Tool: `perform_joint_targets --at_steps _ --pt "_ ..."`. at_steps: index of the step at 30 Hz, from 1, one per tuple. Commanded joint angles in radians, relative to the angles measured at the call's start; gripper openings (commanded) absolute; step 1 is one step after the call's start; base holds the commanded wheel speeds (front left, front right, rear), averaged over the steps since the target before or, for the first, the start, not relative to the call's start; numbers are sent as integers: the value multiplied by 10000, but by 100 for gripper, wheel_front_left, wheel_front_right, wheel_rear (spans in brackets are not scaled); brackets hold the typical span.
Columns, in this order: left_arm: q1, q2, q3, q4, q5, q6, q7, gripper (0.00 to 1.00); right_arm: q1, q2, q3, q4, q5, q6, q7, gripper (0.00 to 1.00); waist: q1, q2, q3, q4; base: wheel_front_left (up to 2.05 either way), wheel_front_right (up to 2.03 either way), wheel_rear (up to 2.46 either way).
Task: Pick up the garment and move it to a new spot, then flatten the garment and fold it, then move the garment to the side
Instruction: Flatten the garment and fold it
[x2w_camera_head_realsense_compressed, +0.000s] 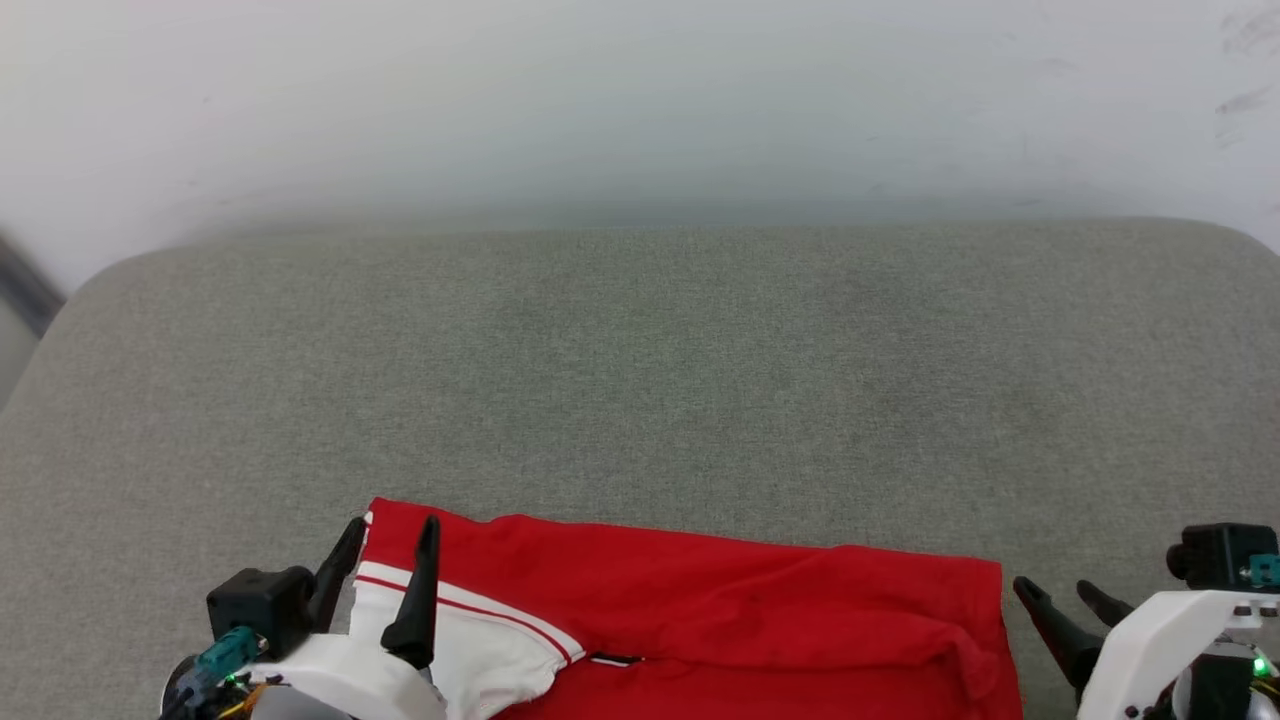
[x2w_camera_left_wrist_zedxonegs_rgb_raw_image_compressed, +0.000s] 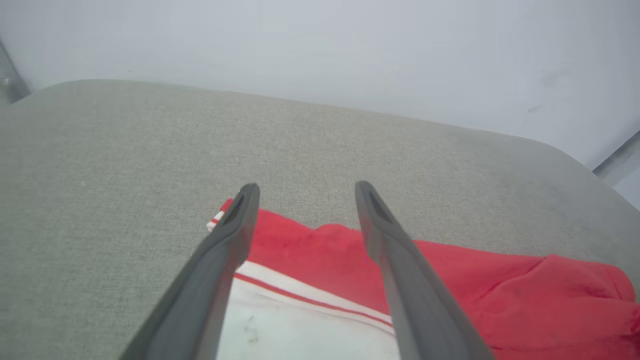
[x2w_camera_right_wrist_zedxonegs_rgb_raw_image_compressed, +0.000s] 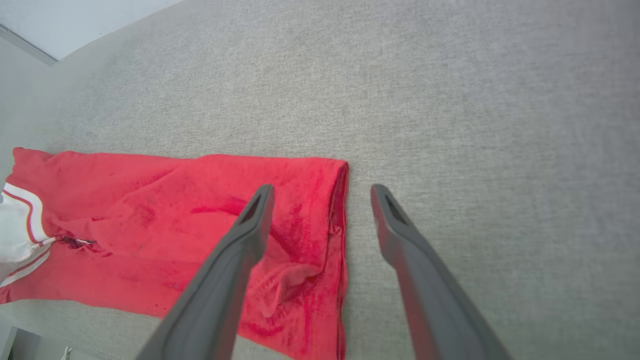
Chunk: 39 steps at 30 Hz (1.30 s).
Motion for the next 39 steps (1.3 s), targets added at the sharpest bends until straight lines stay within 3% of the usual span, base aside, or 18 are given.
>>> perform_joint_targets --at_steps 1,6,11,24,25,26,27,39 --pt "-141 67 -104 -175 292 88 -140 100 84 -120 -108 -138 -53 -2 274 100 0 0 -34 33 0 0 0" --pt "-275 95 -349 -922 1220 588 -571 100 3 -452 -354 -345 -198 -3 1450 100 0 0 15 221 0 0 0" --pt "-242 -96 -477 -1478 1718 942 -899 100 -143 -269 -286 -205 -191 -2 2119 100 0 0 289 544 0 0 0" --pt "-431 -213 -469 -1521 1990 953 -1123 100 -13 314 381 1428 -70 -2 2979 100 0 0 883 976 0 0 0" --pt "-437 -216 -457 -1489 1986 967 -1132 100 -12 343 462 1497 -112 -2 3060 80 0 0 889 984 0 0 0" --pt "-447 -222 -456 -1468 1980 969 -1133 100 -37 410 515 1533 -70 1 3048 29 0 0 890 993 0 0 0" --pt "-454 -215 -456 -1430 1982 975 -1136 100 -81 460 537 1558 -25 12 3048 0 0 0 887 1003 0 0 0" --pt "-136 -40 -524 -1115 2006 1074 -1020 100 -841 -261 320 886 -90 7 2696 0 0 0 327 916 0 0 0"
